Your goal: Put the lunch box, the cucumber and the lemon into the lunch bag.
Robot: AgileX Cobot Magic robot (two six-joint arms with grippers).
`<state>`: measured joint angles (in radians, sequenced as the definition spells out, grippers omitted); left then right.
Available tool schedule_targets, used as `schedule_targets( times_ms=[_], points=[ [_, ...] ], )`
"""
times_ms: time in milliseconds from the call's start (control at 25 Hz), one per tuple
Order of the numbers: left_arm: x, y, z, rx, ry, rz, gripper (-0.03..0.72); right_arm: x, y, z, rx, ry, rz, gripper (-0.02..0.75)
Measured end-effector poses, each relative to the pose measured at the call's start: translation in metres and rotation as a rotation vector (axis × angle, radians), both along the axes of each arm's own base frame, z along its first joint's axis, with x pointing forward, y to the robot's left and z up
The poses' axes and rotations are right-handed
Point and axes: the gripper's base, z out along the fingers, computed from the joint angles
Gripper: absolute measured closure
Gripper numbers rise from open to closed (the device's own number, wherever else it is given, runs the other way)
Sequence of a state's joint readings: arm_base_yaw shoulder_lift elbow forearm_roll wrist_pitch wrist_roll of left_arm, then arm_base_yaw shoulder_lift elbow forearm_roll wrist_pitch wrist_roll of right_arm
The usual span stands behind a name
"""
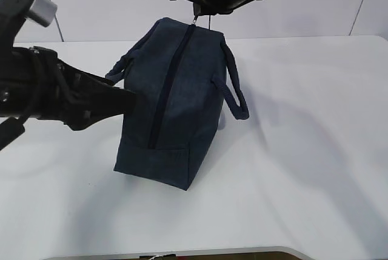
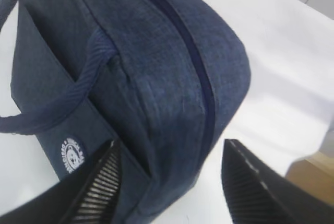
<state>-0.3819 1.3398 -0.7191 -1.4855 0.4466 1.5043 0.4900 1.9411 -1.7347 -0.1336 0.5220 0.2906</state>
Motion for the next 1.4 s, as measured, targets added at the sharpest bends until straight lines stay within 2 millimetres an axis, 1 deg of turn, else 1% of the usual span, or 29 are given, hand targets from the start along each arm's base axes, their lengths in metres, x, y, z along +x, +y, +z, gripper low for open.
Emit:
schedule_targets(
  times_ms=[80, 200, 360, 520, 640, 720, 920, 1040, 1200, 1400],
  points=[
    [-0.002, 0.005, 0.004, -0.007, 0.003, -0.017, 0.246, 0.000, 0.000, 0.000, -0.001, 0.002, 0.000, 0.733],
    [-0.007, 0.013, 0.006, -0.008, 0.052, -0.077, 0.273, 0.000, 0.000, 0.000, -0.002, 0.004, -0.001, 0.733],
    [-0.012, 0.019, 0.012, 0.006, 0.176, -0.159, 0.285, 0.000, 0.000, 0.000, -0.003, 0.005, -0.001, 0.733],
    [-0.015, 0.021, 0.028, 0.051, 0.319, -0.197, 0.288, 0.000, 0.000, -0.001, -0.004, 0.007, -0.001, 0.733],
    [-0.015, 0.025, 0.044, 0.108, 0.428, -0.169, 0.288, 0.000, 0.000, -0.001, 0.000, 0.009, -0.002, 0.733],
    [-0.014, 0.028, 0.056, 0.139, 0.491, -0.111, 0.288, -0.001, 0.000, -0.001, 0.008, 0.014, -0.003, 0.733],
    [-0.011, 0.035, 0.080, 0.205, 0.547, -0.006, 0.288, -0.001, 0.001, -0.001, 0.022, 0.024, -0.005, 0.733],
    [-0.003, 0.037, 0.091, 0.218, 0.554, 0.048, 0.288, -0.001, 0.001, -0.001, 0.028, 0.028, -0.006, 0.733],
    [0.019, 0.036, 0.090, 0.239, 0.585, 0.114, 0.288, -0.002, 0.001, -0.001, 0.029, 0.035, -0.007, 0.733],
    [0.048, 0.028, 0.094, 0.210, 0.591, 0.124, 0.288, -0.002, 0.001, -0.003, 0.022, 0.048, -0.009, 0.733]
  ],
)
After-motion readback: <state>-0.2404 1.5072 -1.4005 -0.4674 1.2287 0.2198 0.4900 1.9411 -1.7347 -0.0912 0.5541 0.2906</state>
